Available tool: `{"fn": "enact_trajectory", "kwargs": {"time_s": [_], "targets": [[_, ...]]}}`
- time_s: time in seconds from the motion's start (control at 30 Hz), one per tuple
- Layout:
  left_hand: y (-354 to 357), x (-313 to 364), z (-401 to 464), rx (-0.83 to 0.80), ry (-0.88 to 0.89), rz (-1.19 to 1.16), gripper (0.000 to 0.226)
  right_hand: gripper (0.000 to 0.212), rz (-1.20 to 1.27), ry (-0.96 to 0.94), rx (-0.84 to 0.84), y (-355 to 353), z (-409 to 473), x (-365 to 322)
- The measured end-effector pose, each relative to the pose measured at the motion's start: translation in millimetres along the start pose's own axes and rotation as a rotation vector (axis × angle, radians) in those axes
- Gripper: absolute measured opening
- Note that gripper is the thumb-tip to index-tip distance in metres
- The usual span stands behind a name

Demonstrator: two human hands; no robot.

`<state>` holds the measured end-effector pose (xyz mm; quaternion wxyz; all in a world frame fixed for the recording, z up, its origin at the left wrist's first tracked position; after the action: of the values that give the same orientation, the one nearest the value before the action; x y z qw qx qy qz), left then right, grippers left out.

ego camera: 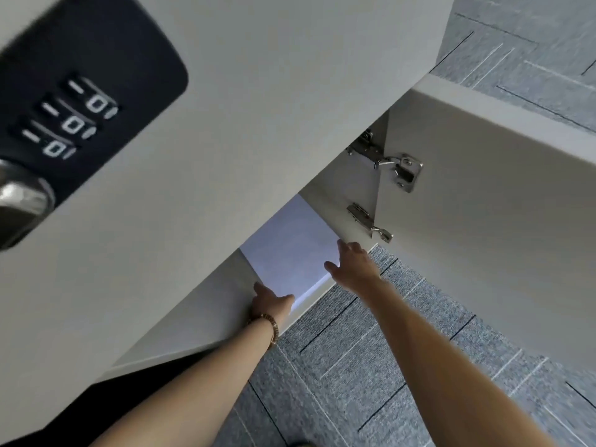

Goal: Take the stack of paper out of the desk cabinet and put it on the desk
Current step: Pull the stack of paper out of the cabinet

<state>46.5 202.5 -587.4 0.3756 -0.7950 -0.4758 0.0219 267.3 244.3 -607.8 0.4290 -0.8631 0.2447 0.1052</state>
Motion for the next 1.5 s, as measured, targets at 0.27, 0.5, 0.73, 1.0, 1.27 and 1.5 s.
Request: {"fn": "enact_trajectory", "kwargs": {"time_s": [0.27,0.5,0.73,1.0,1.27,1.5], "targets": [[15.1,0.0,13.3,0.064,-0.009,-0.085,0.098,0.071,0.02,0.034,0.127,1.8,25.0,5.8],[31.6,-10.5,24.8,0.129,-0.15,-0.218,0.096,0.055,0.02,0.112,0.127,1.8,43.4,13.3],[33.4,-11.9,22.8,0.152,-0.139,-0.274,0.075,0.037,0.131,0.091,0.234,-0.4,34.4,19.4],[52.6,-30.0,1.0,0.023,-0.105,-0.379,0.093,0.029,0.333,0.141,0.192,10.9,11.2,46.5],[67.2,-66.3,-8.0,-0.001,0.027,-0.261,0.067,0.019,0.574,0.216,0.059,51.4,-18.3,95.6],[61.1,-74.1,-14.0,0.05,-0.088,-0.448,0.048,0.046,0.614,0.266,-0.001,59.3,-31.9,115.0]]}}
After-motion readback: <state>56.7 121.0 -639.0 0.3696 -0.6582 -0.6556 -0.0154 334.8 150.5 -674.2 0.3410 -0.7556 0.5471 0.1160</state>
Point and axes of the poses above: each hand's wrist, its own z-axis towards the middle knuckle, its own y-axis out of the palm, x = y × z, the point moved 10 cm from there along z, towards the middle knuckle, and after that the axes turned 9 degrees about -z, right-handed, at the moved point
